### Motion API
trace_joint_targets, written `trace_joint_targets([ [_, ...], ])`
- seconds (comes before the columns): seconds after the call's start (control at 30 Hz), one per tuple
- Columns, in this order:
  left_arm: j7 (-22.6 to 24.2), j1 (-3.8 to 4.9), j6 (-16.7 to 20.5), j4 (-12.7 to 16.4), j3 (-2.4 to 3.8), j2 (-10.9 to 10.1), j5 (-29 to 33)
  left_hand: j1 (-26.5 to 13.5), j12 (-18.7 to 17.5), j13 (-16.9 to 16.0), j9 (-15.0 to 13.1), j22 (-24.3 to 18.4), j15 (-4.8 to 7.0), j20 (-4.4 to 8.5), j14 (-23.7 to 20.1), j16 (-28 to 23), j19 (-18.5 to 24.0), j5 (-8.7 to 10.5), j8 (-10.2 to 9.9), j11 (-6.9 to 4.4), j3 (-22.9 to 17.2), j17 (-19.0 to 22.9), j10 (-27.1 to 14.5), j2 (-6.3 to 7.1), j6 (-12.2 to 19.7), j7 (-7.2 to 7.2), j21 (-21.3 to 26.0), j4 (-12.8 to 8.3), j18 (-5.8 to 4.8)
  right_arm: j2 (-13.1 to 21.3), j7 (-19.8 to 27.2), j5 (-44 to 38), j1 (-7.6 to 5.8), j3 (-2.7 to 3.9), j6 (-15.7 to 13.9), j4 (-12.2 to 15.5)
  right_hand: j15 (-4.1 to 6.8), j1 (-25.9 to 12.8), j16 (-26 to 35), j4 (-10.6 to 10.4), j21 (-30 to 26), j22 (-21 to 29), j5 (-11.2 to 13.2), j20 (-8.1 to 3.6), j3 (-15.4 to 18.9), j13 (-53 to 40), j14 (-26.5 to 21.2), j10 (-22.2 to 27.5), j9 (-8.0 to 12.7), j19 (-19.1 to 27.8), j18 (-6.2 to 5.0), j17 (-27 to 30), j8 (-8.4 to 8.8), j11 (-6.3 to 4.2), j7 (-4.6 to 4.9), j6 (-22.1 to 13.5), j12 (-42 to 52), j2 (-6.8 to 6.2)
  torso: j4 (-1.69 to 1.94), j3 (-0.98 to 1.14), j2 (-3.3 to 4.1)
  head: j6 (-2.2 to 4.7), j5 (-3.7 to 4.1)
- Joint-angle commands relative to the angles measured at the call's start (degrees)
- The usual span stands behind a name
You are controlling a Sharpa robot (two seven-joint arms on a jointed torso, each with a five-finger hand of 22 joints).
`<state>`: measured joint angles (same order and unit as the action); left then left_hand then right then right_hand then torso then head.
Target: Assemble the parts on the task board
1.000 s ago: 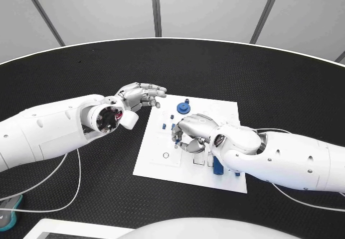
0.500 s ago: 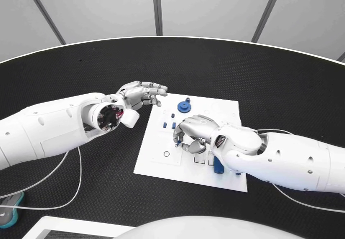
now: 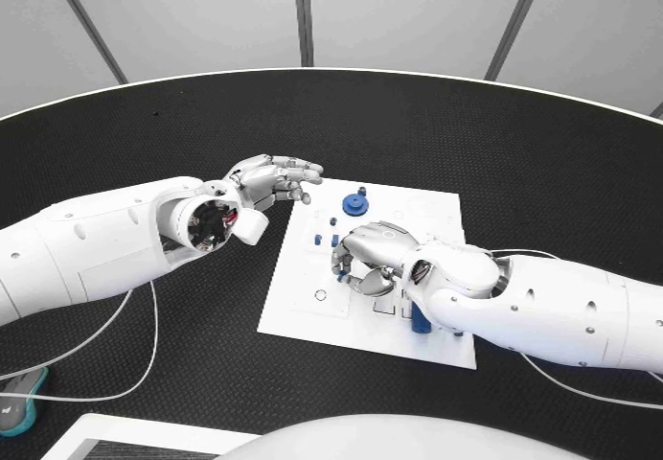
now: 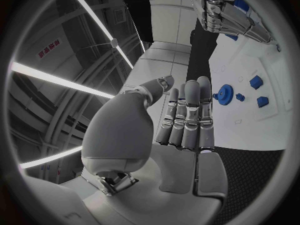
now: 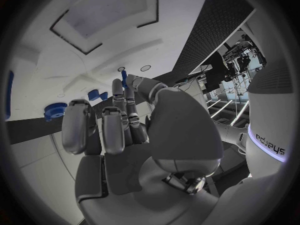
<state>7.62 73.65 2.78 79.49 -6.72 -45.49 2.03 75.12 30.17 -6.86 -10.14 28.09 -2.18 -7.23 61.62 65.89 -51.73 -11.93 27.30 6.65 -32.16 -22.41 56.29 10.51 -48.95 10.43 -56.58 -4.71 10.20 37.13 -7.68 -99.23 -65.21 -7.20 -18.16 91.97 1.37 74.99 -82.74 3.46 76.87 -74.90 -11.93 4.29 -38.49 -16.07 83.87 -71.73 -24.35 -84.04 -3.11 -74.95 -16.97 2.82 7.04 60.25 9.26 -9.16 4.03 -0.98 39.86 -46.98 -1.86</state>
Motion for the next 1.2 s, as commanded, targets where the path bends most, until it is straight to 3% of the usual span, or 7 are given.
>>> trace_joint_targets([
  [0.03,-0.02,0.00,-0.04,0.03,0.00,0.00,0.00,0.14,0.27,-0.05,0.07,-0.05,0.02,-0.13,-0.31,-0.22,-0.30,-0.05,-0.33,-0.18,0.36,0.05,-0.39,-0.36,0.45,0.11,0.37,-0.09,0.34,-0.10,-0.02,0.00,0.01,0.00,0.16,-0.17,0.37,-0.42,-0.28,-0.09,-0.20,-2.87,-0.20,-0.33,0.21,-0.09,3.61,-0.47,-0.08,-1.10,-0.31,-2.72,-0.23,-0.04,0.10,0.00,-0.29,0.02,-0.03,-0.03,0.00,-0.09,-0.07],
  [0.37,-0.13,0.00,-0.21,0.05,0.00,-0.01,0.00,0.14,0.27,-0.05,0.07,-0.05,0.02,-0.13,-0.31,-0.22,-0.30,-0.05,-0.33,-0.18,0.36,0.05,-0.39,-0.36,0.45,0.11,0.37,-0.09,0.34,-0.45,-0.32,0.00,0.04,0.00,0.79,-0.97,0.37,-0.42,-0.28,-0.09,-0.20,-2.87,-0.20,-0.33,0.21,-0.09,3.61,-0.47,-0.08,-1.10,-0.31,-2.72,-0.23,-0.04,0.10,0.00,-0.29,0.02,0.01,0.03,-0.01,-0.24,-0.09],
  [1.2,-0.43,0.01,-0.37,-0.11,0.00,0.19,0.00,0.11,0.34,-0.07,0.07,-0.11,-0.01,-0.17,-0.37,-0.22,-0.27,-0.05,-0.33,-0.16,0.45,0.08,-0.48,-0.44,0.48,0.12,0.46,-0.04,0.34,-1.52,-0.35,0.00,0.52,-0.16,2.88,-1.82,0.35,-0.62,-0.25,-0.22,-0.32,-2.77,-0.29,-0.33,0.35,-0.09,3.60,-0.52,-0.16,-1.06,-0.34,-2.66,-0.23,-0.01,0.11,-0.05,-0.47,0.19,-0.03,-0.05,-0.07,-0.56,-0.10],
])
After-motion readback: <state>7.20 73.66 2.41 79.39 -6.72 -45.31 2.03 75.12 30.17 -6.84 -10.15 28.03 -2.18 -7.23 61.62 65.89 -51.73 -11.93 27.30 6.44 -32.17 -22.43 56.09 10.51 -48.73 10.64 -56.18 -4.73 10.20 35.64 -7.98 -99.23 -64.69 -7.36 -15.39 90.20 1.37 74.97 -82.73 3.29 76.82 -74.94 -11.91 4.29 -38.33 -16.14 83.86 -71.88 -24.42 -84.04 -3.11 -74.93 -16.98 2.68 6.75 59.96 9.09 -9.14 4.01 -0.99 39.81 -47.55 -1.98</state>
